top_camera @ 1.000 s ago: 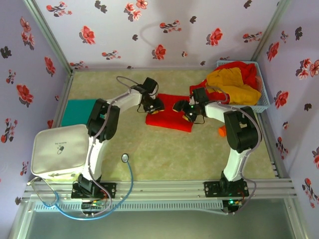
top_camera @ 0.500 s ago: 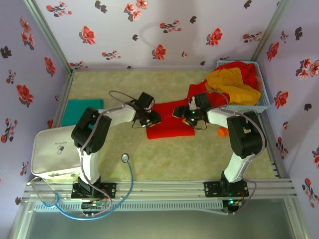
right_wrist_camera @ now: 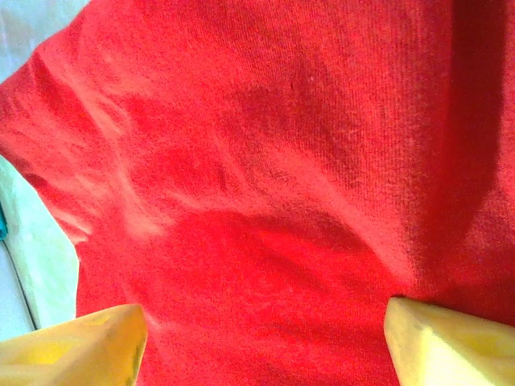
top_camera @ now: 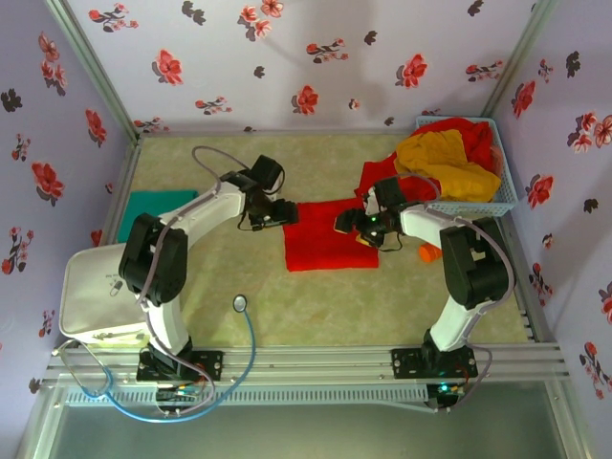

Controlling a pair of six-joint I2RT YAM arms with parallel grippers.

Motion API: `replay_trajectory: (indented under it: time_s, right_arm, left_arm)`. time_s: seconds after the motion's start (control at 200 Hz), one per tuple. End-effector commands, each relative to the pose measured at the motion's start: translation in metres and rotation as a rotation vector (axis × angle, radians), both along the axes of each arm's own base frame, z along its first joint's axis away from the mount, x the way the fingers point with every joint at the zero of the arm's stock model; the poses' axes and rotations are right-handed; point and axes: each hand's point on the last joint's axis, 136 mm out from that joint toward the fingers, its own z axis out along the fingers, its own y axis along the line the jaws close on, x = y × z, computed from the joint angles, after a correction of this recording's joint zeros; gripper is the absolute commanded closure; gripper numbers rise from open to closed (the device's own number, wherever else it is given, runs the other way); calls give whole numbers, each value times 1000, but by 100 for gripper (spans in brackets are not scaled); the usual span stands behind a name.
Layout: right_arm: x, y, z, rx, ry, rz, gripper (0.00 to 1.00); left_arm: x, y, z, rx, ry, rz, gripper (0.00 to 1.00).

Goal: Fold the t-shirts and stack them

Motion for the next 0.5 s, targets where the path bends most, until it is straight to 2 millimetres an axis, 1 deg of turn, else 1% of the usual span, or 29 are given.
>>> replay_trajectory:
  time_s: [0.0,0.05,0.305,0.495]
  right_arm:
    - [1,-6,3,-36,0,10,22]
    - [2,-5,2,-35,0,16,22]
    - [3,-4,-7,-33,21,10,22]
    - [2,-6,-10,-37,32,2,21]
  left_arm:
    - [-15,14,-31,89,52,-120,29]
    - [-15,11,-37,82,63,-130,29]
    - [-8,-9,-53,-17,67,-74,28]
    - [-13,-21,-69,-61,136,-71,29]
